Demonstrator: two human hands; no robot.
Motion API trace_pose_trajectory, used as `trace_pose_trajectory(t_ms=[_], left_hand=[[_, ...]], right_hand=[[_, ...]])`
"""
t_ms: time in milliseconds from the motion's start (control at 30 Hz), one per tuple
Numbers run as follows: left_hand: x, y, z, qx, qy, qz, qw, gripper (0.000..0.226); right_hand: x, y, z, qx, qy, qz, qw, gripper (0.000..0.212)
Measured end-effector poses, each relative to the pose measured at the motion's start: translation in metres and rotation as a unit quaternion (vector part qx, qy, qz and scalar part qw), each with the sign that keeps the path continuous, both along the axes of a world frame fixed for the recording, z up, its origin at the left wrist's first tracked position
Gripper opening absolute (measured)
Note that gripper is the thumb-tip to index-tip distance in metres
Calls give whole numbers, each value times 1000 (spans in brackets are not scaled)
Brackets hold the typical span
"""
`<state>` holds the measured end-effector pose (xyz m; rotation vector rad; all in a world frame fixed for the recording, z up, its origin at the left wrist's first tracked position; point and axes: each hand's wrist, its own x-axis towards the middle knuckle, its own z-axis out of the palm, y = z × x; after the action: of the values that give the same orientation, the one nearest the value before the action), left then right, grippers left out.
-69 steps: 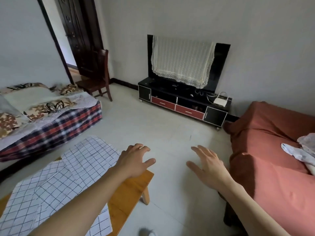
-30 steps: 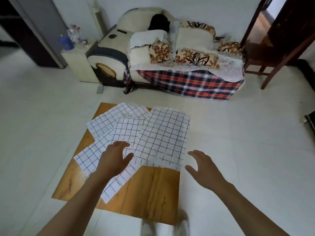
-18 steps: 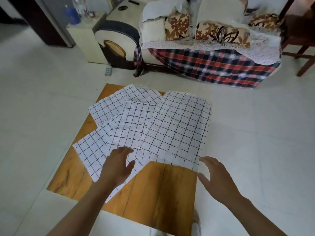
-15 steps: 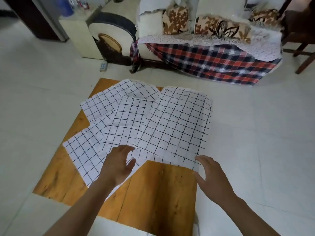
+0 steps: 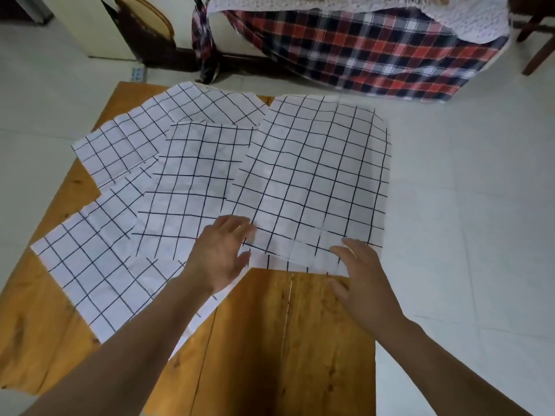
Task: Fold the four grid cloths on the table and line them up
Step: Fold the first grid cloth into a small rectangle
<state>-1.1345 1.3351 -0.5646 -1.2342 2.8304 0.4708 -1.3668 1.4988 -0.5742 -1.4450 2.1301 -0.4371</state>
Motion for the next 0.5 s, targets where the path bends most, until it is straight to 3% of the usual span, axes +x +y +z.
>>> trace_pose_trajectory(t_ms=[200,300,500], left_hand=[[-2,-19,-14,-2,-58,-89,994,65],[-2,-24,-18,31,-47,-92,994,64],[-5,-33,-25,-12,-47,-117,992,55]], right_hand=[[2,-1,-19,5,15,-69,997,62],[2,0,-27,14,35,-65,997,62],[-2,-3,-26,6,46,-70,996,64]])
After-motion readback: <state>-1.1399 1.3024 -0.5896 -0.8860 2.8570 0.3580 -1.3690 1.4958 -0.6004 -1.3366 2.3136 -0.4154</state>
